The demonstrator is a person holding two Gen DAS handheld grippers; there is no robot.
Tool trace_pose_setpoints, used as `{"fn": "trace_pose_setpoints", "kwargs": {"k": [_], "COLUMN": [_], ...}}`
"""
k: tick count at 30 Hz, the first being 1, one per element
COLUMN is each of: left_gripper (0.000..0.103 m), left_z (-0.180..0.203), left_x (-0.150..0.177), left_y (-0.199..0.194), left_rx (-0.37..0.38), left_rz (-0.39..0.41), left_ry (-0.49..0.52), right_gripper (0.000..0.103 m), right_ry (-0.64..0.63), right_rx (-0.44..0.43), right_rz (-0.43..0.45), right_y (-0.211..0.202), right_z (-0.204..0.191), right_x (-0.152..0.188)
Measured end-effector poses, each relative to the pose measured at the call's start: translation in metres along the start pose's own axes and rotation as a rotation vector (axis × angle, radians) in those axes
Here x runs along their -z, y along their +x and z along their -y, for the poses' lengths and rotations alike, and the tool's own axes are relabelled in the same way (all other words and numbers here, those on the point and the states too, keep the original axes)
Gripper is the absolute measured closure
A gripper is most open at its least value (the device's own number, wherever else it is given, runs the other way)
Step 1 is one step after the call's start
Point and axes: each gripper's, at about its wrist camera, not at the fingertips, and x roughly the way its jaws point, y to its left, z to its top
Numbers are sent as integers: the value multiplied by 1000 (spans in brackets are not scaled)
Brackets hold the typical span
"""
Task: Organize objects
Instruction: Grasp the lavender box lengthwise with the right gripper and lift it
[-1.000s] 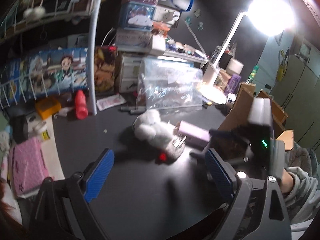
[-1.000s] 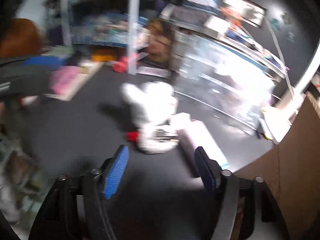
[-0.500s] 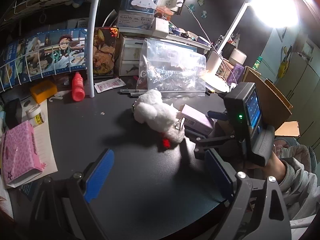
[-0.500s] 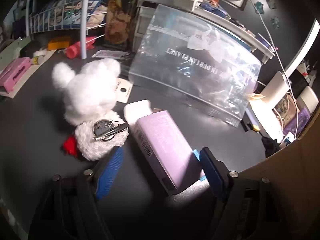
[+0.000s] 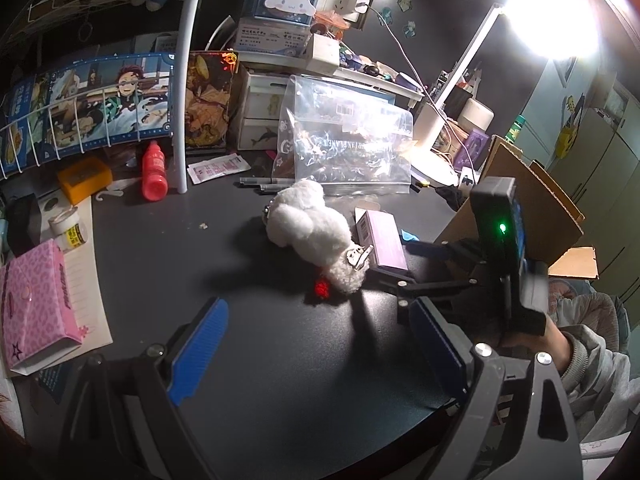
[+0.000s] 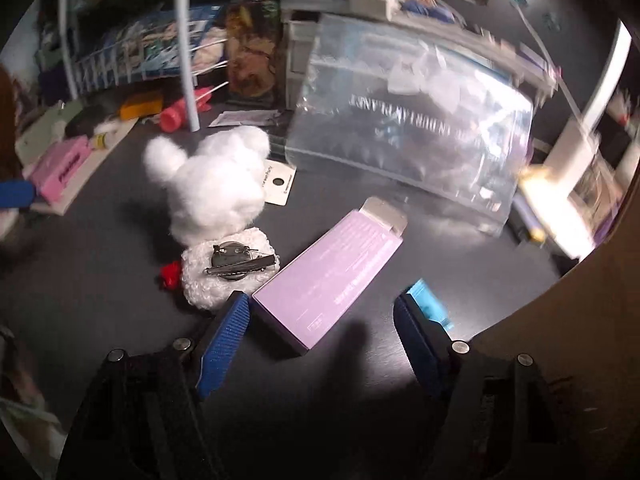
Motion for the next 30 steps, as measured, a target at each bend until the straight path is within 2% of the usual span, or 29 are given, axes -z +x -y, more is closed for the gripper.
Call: {"fn": "trace_pose_setpoints", "kwargs": {"k": [2,8,9,13,16,21,25,26,27,30], "left_gripper": [12,12,12,12,12,12,12,12,12,12], "left_z": [0,-1,-1,-2,-3,-3,-1,-1,0,0], "left_x": [0,-1,-1,0,1,1,-1,-2,-2,-2], "left_y": [1,-1,-1,-2,-2,1,4,4,5,5], "left_rx": [-4,-7,-7,-22,-23,-23,-18,-18,-18,-19], "left_rz": [-4,-2,-1,-4,-9,-16,-21,-21,-21,-22], "left_ry": [-2,-16,-17,-15,-16,-11,-10,-10,-10,-9], "right_gripper": [32,32,35,61,66,67,66,64,57,55], "right_ry": [56,111,118,151,141,68,2,-1,7,59], "right_rx": [-44,-39,-44,-57,-67,-92,-48,-30,-18,-31], "right_rz": [-13,4,2,-1,-3,-41,-59,-53,-44,-16], "right_y": [6,12,14,16,11,-14,-28,-29,-28,-22], "right_z": [6,11,12,16,13,-6,-22,-23,-23,-21], "right_x": [-1,-7,-8,-7,-3,19,36,39,40,37]}}
